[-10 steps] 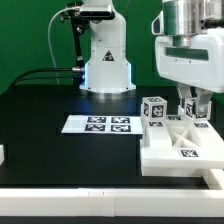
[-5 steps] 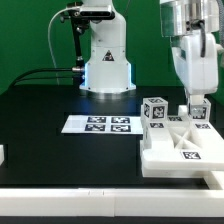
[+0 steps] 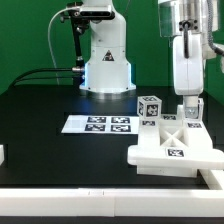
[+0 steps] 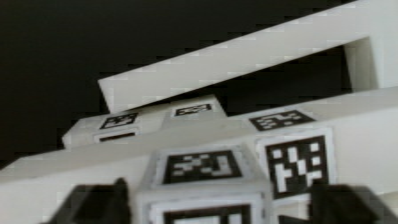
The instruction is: Assemble chair
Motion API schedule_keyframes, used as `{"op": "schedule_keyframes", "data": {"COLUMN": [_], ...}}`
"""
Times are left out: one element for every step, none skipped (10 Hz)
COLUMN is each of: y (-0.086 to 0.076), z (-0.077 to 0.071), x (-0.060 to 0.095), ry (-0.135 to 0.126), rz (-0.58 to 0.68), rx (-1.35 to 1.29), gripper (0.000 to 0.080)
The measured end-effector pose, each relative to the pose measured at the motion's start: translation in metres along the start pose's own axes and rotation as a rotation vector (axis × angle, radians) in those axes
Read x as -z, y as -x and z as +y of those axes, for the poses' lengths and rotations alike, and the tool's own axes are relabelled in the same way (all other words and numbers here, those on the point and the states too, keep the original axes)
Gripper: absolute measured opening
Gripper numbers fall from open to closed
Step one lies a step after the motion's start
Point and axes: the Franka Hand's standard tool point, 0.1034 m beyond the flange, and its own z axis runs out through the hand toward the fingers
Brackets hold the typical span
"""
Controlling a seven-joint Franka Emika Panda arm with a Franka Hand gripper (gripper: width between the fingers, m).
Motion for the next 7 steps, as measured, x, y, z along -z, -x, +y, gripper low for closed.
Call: {"op": "schedule_keyframes", "data": {"y": [0.000, 0.001, 0.003, 0.006, 0.010, 0.011, 0.010], "z": [0.000, 0.001, 0.001, 0.002, 0.001, 0.000, 0.001], "x": [0.000, 0.000, 0.002, 0.008, 0.018, 0.024, 0.021], "ry": [0.000, 0.003, 0.000, -0.003, -0.004, 0.001, 0.005], "rz": [0.000, 0.000, -0.003, -0.011, -0.026, -0.034, -0.029], "rx": [0.004, 0.013, 0.022, 0.037, 0.047, 0.049, 0.051], "gripper": [0.0605, 0.0636, 0.0636, 0.0647, 0.0649, 0.0649, 0.0649]}}
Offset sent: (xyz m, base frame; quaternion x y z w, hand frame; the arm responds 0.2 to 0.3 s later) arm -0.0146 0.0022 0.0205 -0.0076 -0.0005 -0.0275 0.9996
